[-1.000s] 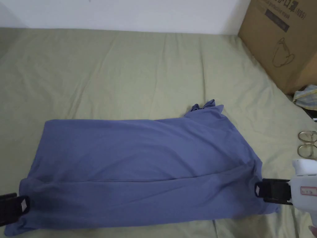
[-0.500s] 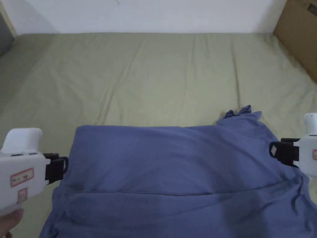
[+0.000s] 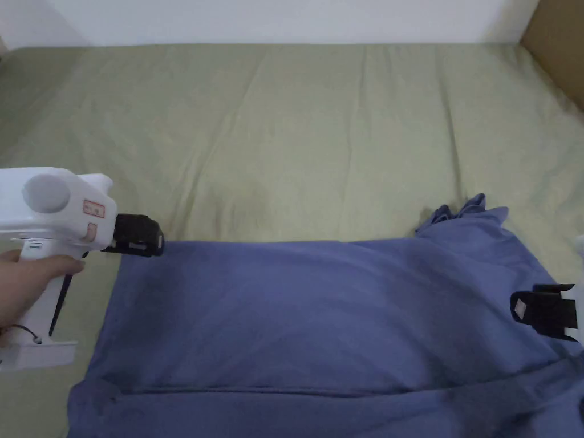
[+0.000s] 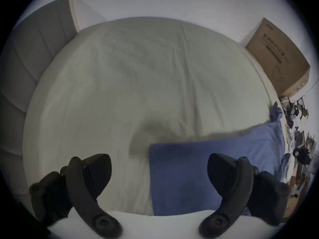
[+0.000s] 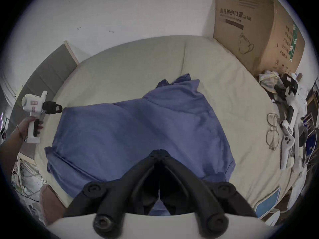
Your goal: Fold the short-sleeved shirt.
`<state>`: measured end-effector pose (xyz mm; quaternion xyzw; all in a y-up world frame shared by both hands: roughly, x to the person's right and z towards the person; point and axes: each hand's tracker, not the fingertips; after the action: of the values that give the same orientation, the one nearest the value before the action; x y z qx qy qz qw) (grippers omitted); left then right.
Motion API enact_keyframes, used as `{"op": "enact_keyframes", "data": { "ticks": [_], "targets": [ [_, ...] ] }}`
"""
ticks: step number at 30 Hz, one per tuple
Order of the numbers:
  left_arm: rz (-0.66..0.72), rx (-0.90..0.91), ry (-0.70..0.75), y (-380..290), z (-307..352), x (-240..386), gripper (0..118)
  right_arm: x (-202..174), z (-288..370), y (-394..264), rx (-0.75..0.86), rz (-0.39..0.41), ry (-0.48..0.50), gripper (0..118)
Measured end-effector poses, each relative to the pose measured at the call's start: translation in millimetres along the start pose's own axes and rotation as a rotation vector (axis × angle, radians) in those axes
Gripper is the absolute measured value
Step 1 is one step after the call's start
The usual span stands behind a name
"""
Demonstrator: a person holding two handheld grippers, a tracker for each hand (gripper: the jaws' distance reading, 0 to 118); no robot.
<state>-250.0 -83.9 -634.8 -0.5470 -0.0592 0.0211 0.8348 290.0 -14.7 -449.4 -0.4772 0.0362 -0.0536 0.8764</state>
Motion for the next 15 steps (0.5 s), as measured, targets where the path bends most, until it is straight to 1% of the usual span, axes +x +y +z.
{"op": "enact_keyframes", "data": {
  "ticks": [3, 4, 6, 7, 8, 9, 10, 12, 13, 14, 15],
  "targets": [
    [-0.053, -0.061, 0.031, -1.4, -18.4, 4.6, 113, 6.9, -7.0, -1.6, -0.013, -0.009, -0.014, 1],
    [-0.047, -0.099, 0.020, -3.4, -21.8, 5.3, 109, 9.6, -9.0, -0.4, -0.014, -0.013, -0.018, 1],
    [-0.048, -0.058, 0.014, -2.7, -13.3, 5.4, 96, 15.7, -12.9, 5.3, -0.011, -0.021, -0.022, 1],
    [-0.066, -0.026, -0.017, -1.9, -4.7, 6.7, 78, 19.9, -16.8, 9.1, -0.008, -0.021, -0.018, 1],
    [-0.091, 0.005, -0.011, -3.2, 4.4, 8.8, 49, 23.7, -20.2, 15.4, -0.005, -0.023, -0.010, 1],
    [-0.096, 0.023, -0.059, -4.0, 11.9, 10.0, 2, 27.8, -23.7, 23.2, 0.000, -0.037, 0.006, 1],
    [-0.073, 0.034, -0.133, -6.5, 25.3, 9.3, 2, 32.2, -27.8, 32.9, 0.010, -0.070, 0.048, 1],
    [-0.044, 0.063, -0.117, -9.2, 40.8, 13.7, 2, 40.5, -40.8, 53.7, 0.012, -0.114, 0.115, 1],
    [-0.033, 0.076, -0.127, -10.1, 46.9, 14.7, 2, 43.3, -48.6, 65.9, 0.013, -0.110, 0.099, 4],
    [-0.032, 0.086, -0.139, -10.2, 51.2, 13.2, 2, 45.1, -57.8, 77.5, 0.010, -0.105, 0.092, 19],
    [-0.043, 0.080, -0.143, -9.6, 55.0, 14.3, 2, 48.2, -69.7, 90.5, -0.007, -0.102, 0.077, 49]
  ]
}}
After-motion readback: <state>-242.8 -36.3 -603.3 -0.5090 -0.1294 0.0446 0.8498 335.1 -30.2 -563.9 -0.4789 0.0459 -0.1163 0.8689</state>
